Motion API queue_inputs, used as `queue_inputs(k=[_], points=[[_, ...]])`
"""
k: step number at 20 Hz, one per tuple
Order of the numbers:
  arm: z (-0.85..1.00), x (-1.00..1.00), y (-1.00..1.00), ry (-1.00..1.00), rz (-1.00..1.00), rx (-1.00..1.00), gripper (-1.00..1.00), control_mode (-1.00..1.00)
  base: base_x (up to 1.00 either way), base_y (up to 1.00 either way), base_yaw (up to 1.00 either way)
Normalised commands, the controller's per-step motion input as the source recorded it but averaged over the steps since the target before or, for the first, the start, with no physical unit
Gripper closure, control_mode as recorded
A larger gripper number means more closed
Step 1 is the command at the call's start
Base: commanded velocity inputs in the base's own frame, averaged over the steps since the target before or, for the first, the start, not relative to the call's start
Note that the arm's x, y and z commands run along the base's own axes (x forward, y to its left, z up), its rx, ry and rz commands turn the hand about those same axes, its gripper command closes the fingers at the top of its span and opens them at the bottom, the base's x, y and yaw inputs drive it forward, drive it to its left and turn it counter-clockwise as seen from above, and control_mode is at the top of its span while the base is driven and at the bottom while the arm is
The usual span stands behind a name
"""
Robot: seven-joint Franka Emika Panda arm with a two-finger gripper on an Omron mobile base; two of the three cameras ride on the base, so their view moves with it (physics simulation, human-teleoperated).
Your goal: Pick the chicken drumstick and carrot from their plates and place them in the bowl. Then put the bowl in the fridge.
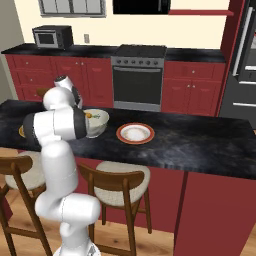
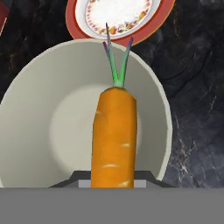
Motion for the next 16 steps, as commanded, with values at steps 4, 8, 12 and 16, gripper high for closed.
queue_inputs(k=[4,8,12,16], points=[[-0.17,0.06,-0.13,0.02,0.0,0.0,1.0,-1.0,0.0,0.0,0.0],[-0.19,0.13,-0.15,0.07,0.0,0.01,1.0,-1.0,0.0,0.0,0.0],[-0.2,0.17,-0.1,0.12,0.0,0.04,1.0,-1.0,0.0,0.0,0.0],[-0.13,0.16,0.0,0.09,0.0,0.05,1.0,-1.0,0.0,0.0,0.0]])
